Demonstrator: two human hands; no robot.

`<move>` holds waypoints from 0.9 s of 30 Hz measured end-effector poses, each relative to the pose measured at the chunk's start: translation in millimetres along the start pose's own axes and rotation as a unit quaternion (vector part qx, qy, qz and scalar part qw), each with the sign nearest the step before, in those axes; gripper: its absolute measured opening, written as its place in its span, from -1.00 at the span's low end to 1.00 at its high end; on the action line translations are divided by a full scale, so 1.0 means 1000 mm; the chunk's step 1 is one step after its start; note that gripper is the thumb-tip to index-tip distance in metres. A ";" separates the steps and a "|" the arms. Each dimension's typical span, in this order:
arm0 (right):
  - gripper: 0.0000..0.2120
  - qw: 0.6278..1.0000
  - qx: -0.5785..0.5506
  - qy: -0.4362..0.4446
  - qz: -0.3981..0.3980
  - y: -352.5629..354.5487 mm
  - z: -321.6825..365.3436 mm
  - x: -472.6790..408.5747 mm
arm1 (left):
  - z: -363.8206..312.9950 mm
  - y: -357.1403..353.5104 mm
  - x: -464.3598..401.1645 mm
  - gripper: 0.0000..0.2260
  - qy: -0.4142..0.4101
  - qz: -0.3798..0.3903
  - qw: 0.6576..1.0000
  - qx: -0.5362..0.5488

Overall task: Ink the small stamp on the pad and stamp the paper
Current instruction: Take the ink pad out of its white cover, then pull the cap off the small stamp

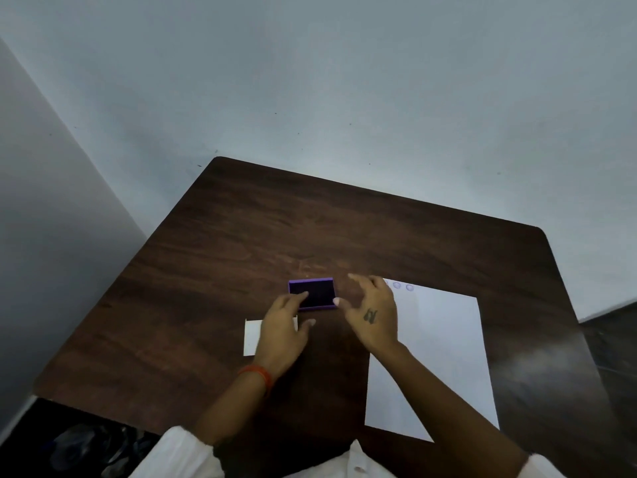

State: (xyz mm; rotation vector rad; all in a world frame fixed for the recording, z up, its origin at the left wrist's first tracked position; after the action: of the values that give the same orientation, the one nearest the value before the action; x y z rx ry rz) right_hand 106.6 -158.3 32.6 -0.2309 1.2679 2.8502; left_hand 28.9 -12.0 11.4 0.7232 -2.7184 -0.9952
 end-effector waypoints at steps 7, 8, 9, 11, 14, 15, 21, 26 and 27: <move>-0.46 0.997 -0.031 -0.051 0.046 -0.003 -0.039 0.009 | -0.024 -0.068 0.000 -0.53 -0.028 0.096 0.995 -0.015; -0.31 0.996 -0.045 -0.053 0.051 -0.004 -0.041 0.011 | -0.025 -0.073 0.000 -0.57 -0.029 0.099 0.995 -0.014; -0.13 0.995 -0.059 -0.056 0.057 -0.008 -0.044 0.013 | -0.025 -0.077 0.000 -0.60 -0.030 0.099 0.995 -0.013; -0.04 0.994 -0.062 -0.061 0.069 -0.015 -0.052 0.012 | -0.024 -0.082 -0.002 -0.65 -0.034 0.095 0.995 -0.015; -0.47 0.994 -0.037 -0.060 0.084 -0.019 -0.054 0.009 | -0.022 -0.087 -0.003 -0.73 -0.038 0.089 0.995 -0.020; -0.60 0.994 -0.030 -0.061 0.087 -0.020 -0.057 0.008 | -0.021 -0.088 -0.004 -0.76 -0.039 0.087 0.995 -0.021; -0.76 0.993 -0.038 -0.067 0.089 -0.023 -0.061 0.005 | -0.018 -0.091 -0.007 -0.81 -0.027 0.076 0.997 -0.019; -0.82 0.993 -0.080 -0.052 0.076 -0.016 -0.056 0.001 | -0.019 -0.083 -0.010 -0.82 -0.018 0.062 0.998 0.028; -0.85 0.991 -0.102 -0.056 0.071 -0.013 -0.055 -0.001 | -0.019 -0.079 -0.010 -0.81 -0.006 0.058 0.997 0.056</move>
State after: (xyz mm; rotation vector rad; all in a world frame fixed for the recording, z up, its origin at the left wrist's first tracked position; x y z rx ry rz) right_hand 115.3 -190.2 -13.5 0.0210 1.0137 3.0637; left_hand 73.7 -69.8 -24.7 0.5692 -2.8096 -0.8294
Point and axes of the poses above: each hand's wrist, its own x-axis away from the middle knuckle, its own y-axis out of the back of the hand, z = x × y, the point moved 7 cm from there along -x, towards the middle knuckle, and after that the axes turned 12 degrees about -z, right-handed, at the moved point
